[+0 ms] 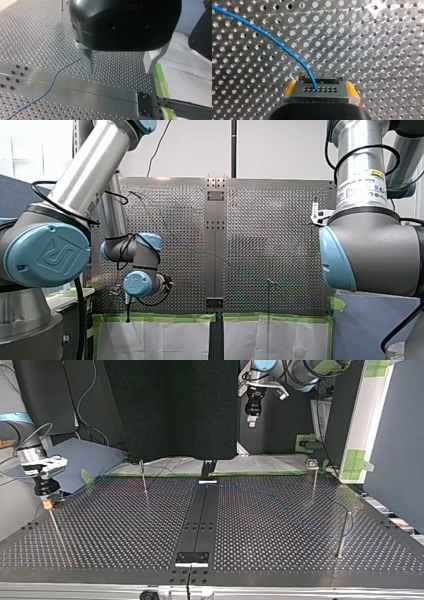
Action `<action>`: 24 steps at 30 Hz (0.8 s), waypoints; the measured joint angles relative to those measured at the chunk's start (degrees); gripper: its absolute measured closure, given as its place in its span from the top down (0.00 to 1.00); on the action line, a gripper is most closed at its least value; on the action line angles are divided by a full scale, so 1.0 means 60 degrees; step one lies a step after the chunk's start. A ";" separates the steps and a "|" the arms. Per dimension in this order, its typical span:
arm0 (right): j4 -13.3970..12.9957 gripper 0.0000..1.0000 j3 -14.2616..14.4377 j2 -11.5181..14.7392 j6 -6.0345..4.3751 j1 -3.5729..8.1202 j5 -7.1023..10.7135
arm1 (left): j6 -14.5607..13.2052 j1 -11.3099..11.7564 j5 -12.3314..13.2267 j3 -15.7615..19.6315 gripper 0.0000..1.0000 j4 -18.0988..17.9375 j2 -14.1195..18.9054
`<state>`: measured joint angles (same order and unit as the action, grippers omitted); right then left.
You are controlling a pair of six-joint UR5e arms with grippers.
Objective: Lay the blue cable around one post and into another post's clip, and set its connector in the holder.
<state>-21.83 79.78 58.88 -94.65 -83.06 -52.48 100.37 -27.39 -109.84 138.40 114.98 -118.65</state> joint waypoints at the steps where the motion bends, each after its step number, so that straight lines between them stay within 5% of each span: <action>1: 0.0006 0.08 0.0000 -0.0008 0.0012 -0.0004 0.0000 | 0.0000 0.0002 0.0000 0.0000 0.99 0.0005 0.0000; 24: 0.0005 0.08 -0.0071 -0.0183 0.0090 -0.0088 -0.0018 | -0.0008 0.0059 0.0005 -0.0002 0.99 0.0029 -0.0004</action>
<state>-21.80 79.35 57.78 -94.11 -83.58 -52.59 100.32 -27.04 -109.81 138.39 115.15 -118.67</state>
